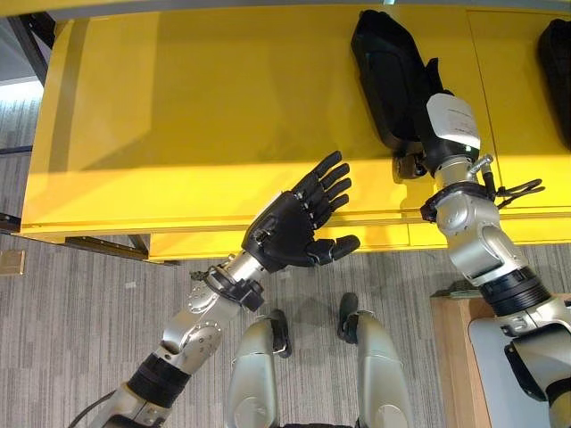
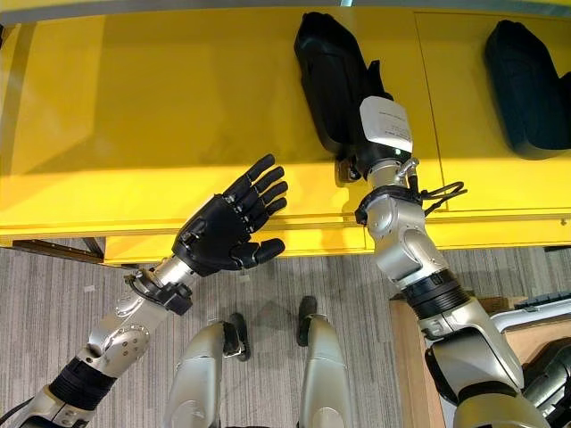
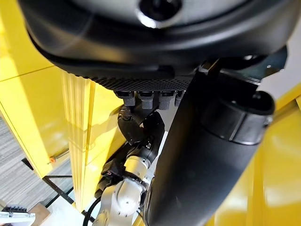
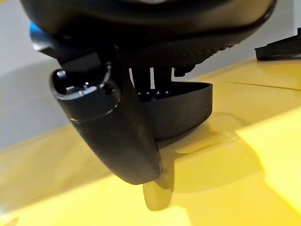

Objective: Move parts from the plastic box to the shelf.

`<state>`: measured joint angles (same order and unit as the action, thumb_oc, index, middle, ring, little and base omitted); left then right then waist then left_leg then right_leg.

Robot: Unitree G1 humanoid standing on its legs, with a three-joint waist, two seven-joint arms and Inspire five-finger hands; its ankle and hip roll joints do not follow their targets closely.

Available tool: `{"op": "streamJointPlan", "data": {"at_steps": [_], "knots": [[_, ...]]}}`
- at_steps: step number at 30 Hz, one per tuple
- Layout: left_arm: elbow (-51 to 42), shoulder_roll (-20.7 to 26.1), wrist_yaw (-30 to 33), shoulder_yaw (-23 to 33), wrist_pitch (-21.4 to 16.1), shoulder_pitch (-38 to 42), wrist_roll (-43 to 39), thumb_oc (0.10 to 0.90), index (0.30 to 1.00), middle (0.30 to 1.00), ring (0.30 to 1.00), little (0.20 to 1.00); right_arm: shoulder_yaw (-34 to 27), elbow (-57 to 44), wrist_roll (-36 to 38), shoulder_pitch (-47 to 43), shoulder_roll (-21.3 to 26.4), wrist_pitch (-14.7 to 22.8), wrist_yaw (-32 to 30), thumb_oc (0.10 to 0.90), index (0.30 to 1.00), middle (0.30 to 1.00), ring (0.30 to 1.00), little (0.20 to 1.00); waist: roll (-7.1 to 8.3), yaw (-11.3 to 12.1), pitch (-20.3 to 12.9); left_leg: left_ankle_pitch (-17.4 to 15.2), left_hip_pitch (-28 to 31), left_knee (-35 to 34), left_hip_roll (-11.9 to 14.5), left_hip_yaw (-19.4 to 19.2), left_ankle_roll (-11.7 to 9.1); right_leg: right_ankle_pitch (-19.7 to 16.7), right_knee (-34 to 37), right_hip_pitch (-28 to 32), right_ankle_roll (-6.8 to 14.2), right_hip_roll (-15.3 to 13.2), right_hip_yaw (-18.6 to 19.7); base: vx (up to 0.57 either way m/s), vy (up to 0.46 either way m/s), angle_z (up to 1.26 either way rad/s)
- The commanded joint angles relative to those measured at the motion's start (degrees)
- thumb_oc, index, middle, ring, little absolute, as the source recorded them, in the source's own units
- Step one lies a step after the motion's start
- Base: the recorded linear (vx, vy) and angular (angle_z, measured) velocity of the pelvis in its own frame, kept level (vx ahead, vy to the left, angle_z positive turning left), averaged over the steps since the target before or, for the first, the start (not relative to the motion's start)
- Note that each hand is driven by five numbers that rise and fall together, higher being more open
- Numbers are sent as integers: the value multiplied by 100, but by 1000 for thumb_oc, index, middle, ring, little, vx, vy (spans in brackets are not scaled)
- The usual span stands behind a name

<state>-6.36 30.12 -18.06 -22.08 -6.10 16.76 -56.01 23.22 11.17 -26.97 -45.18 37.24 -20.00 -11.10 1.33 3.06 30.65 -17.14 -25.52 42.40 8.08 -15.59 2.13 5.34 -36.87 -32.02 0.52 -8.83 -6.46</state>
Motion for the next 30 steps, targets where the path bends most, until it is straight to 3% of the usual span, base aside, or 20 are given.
{"op": "streamJointPlan", "data": {"at_steps": [1,12,30], "knots": [[-1210,-317,-148,16,-447,93,-196,900,1000,1000,1000,1000,-274,-729,-445,-314,44,485,-564,900,1000,1000,1000,1000,-233,49,-85,316,173,-687,-183,380,-63,927,-622,542,10,40,-89,0,0,0],[-1215,-306,-147,-46,-473,64,-228,900,1000,1000,1000,1000,-333,-918,-693,-143,2,744,-1099,900,1000,1000,1000,1000,-263,13,-85,266,199,-664,-207,362,-49,950,-611,572,18,20,-64,2,5,-1],[-1309,-284,-147,-15,-509,-54,-195,900,1000,1000,1000,1000,-370,-1331,-445,212,-6,644,-970,900,1000,1000,1000,1000,-233,-28,-85,301,277,-746,-206,313,-32,904,-535,626,7,40,-51,1,1,0]]}}
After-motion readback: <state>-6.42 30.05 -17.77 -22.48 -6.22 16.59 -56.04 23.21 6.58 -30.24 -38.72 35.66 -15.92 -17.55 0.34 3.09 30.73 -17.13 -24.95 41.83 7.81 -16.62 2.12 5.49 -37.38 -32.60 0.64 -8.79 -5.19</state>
